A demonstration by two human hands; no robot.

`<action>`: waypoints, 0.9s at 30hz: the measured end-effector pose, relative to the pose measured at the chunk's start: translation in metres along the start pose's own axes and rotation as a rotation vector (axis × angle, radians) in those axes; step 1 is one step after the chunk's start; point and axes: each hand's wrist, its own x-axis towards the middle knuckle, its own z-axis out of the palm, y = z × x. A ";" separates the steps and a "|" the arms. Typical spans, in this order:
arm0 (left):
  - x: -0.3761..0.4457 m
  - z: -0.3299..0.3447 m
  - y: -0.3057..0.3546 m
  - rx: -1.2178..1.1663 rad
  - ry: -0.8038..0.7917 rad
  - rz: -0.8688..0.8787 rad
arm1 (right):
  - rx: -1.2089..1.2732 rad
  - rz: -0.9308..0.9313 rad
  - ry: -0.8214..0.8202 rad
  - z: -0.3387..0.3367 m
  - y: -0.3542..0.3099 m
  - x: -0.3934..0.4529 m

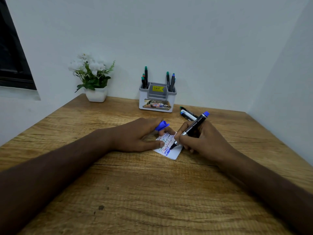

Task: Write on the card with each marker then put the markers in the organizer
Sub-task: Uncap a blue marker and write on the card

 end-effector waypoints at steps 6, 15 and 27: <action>-0.001 0.000 0.001 -0.009 0.005 0.005 | 0.018 0.013 0.018 0.001 0.000 0.000; -0.001 0.000 0.001 -0.006 0.006 0.011 | 0.015 0.033 0.015 0.000 0.000 0.000; 0.000 0.000 0.001 -0.006 0.000 0.000 | 0.030 0.072 0.032 -0.002 0.002 0.002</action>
